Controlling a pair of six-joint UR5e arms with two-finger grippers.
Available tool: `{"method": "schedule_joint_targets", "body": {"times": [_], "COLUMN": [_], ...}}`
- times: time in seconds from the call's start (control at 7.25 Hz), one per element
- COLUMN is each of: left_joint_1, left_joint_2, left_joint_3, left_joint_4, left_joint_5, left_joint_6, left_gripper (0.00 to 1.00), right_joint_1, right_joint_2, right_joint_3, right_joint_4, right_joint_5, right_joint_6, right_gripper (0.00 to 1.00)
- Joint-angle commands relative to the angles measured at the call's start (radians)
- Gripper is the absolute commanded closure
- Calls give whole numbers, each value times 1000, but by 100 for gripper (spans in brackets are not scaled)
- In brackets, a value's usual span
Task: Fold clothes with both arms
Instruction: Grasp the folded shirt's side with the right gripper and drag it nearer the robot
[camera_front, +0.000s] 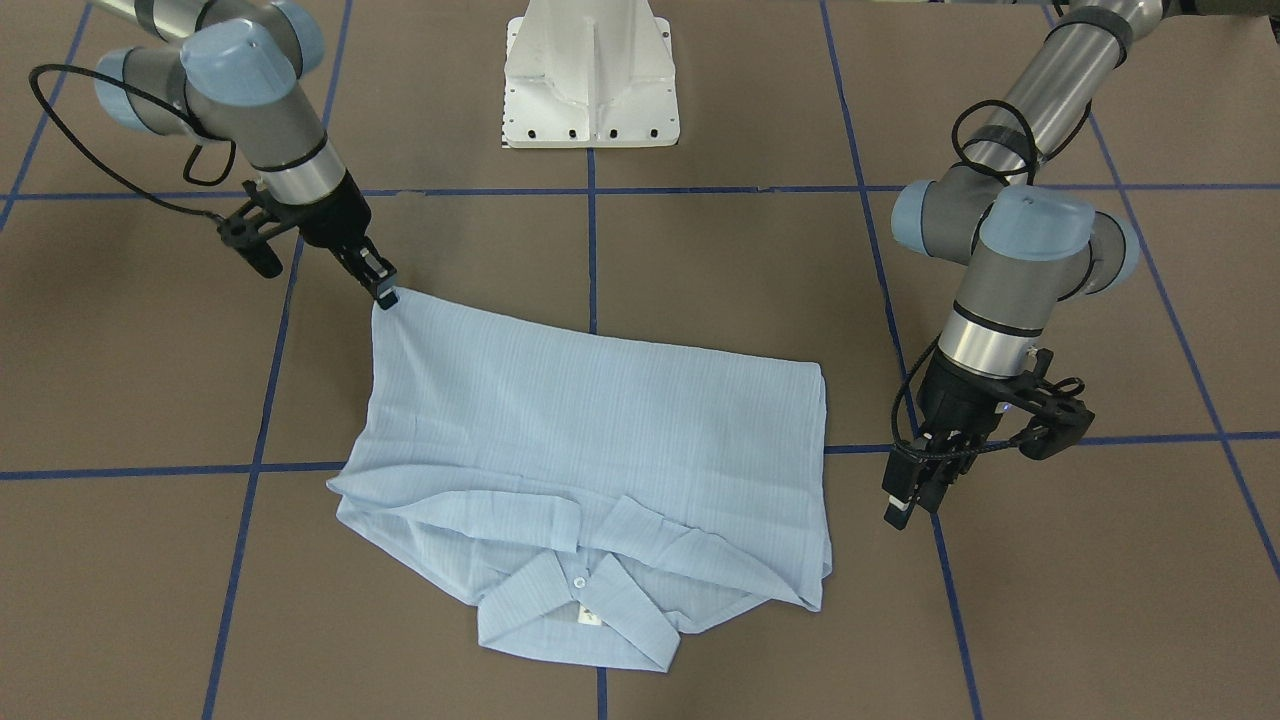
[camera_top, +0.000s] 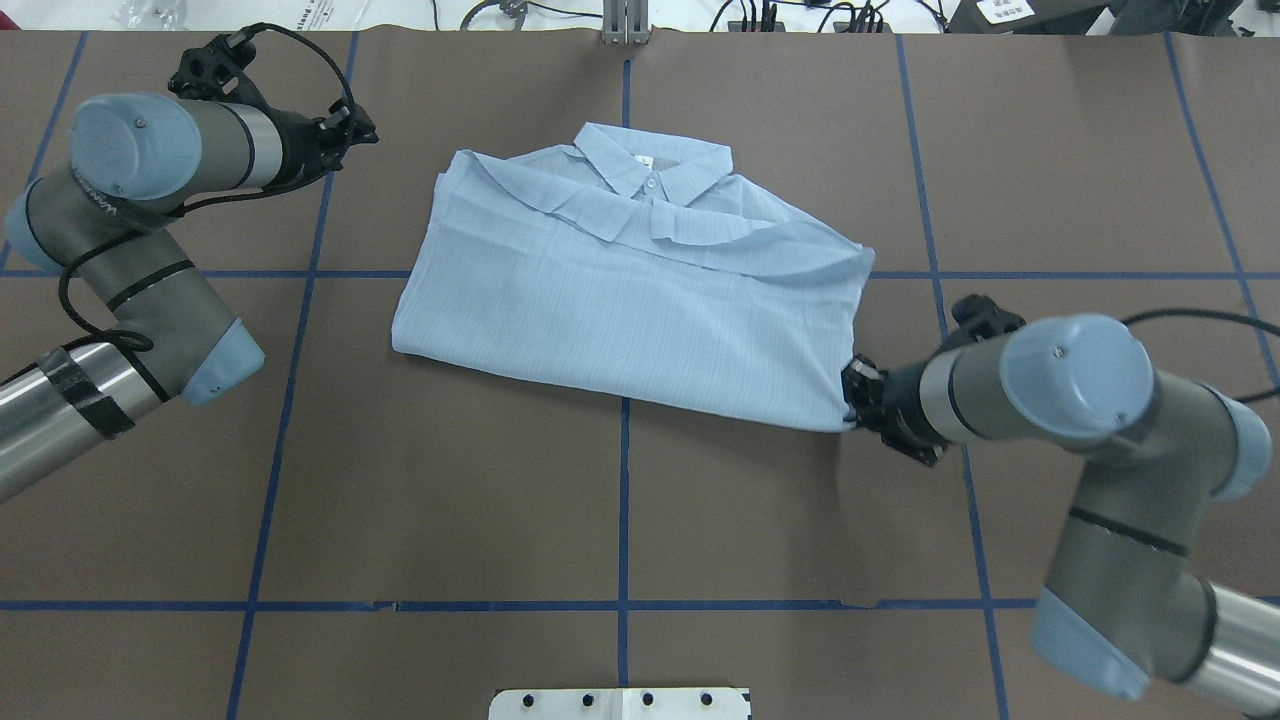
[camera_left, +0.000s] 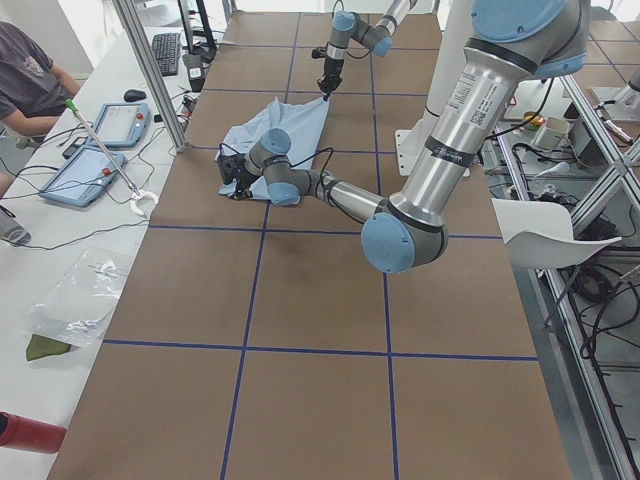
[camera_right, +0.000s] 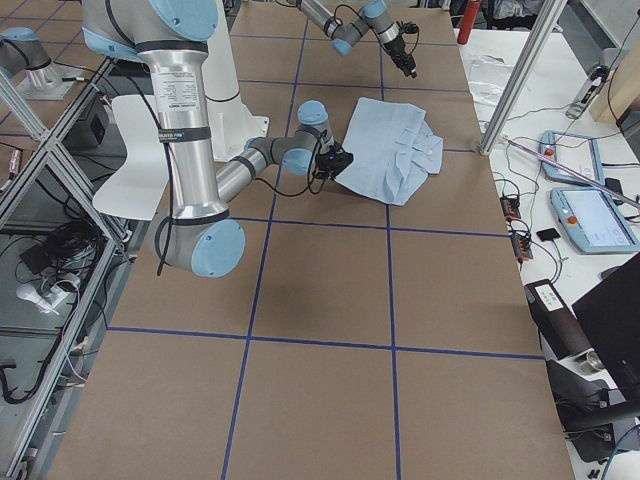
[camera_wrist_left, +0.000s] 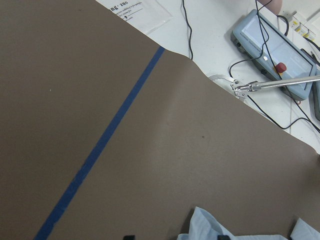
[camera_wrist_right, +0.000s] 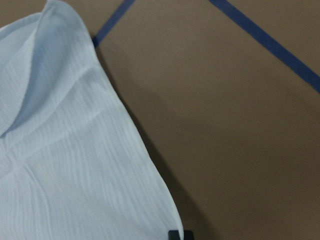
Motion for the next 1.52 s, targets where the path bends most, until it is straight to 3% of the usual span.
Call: {"method": "schedule_joint_targets", "body": {"times": [0.0,0.28,0.41,0.55,0.83,1.1,1.38], "left_joint_1": [22,105,163,223,353,490,519], "left_joint_2": [25,115,143,174,175,166,110], "left_joint_3": [-86,-244,-302,-365,-462,-455,-422], "left_joint_4": [10,22,23,54,211,284,327], "left_joint_5": [-19,-66,-64,-63,-35,58,60], "left_joint_6": [-26,-115,-185,-256,-390,-456,-458], "left_gripper": [37,37,37,36,31,30,29], "right_joint_1": [-244,-380,-415,-399,-130,82,161], "right_joint_2": [-230,-279,-289,-289,-261,-145,-71], "right_joint_3": [227,235,238,266,329,287,211], "right_joint_4": [-2,-2,-2,0,3,3,3], "right_joint_5": [31,217,229,230,258,262,252], "right_joint_6": [1,2,13,15,13,4,-2], "right_gripper": [100,95,2,0,0,0,0]}}
